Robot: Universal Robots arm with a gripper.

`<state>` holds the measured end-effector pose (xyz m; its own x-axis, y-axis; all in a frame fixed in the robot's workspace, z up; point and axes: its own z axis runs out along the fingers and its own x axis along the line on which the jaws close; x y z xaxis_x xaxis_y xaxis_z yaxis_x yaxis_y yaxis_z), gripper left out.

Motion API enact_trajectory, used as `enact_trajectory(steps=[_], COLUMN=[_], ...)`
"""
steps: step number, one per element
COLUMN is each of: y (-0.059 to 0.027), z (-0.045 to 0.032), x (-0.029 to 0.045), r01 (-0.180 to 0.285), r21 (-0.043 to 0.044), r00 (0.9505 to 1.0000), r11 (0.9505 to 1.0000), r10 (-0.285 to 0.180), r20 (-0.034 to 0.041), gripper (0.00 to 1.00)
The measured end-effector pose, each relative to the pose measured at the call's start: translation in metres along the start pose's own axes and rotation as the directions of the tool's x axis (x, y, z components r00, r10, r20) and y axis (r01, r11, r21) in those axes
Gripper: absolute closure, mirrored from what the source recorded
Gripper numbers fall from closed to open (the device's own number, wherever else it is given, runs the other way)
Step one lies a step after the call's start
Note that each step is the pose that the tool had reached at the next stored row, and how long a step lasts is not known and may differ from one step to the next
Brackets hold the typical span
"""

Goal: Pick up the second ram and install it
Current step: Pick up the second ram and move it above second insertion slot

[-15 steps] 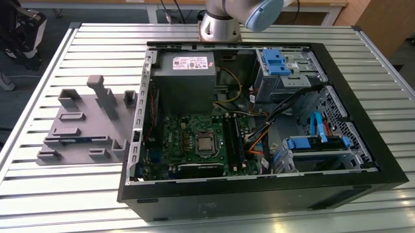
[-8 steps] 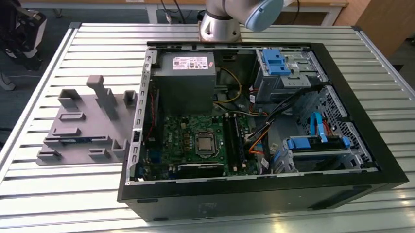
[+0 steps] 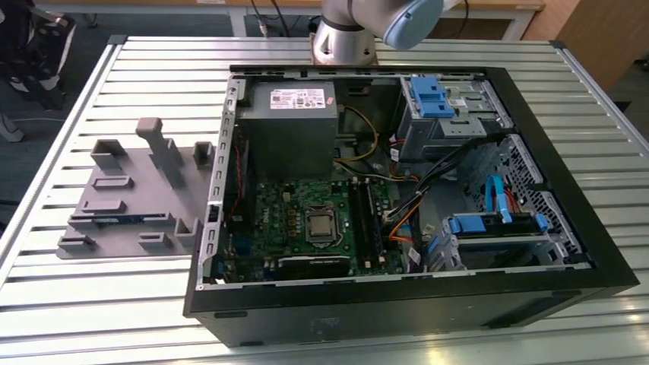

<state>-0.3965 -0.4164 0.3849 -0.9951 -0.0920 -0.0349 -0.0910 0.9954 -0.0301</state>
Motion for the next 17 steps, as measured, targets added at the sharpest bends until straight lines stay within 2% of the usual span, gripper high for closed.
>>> enact_trajectory(steps=[5,9,12,17], y=[0.0000,0.0000,0.0001,0.0000], z=[0.0001,0.0002,0.0003,0.0005], x=[0.0003,0.0005,0.0007,0.0010], r01=[0.084,0.148,0.199,0.280], r21=[-0.0028,-0.0048,-0.0063,-0.0086], r00=[0.9965,0.9890,0.9800,0.9599], r11=[0.9965,0.9890,0.9800,0.9599], r10=[-0.084,-0.148,-0.199,-0.280], r20=[0.0025,0.0047,0.0066,0.0098], gripper=[0.89,0.89,0.89,0.89])
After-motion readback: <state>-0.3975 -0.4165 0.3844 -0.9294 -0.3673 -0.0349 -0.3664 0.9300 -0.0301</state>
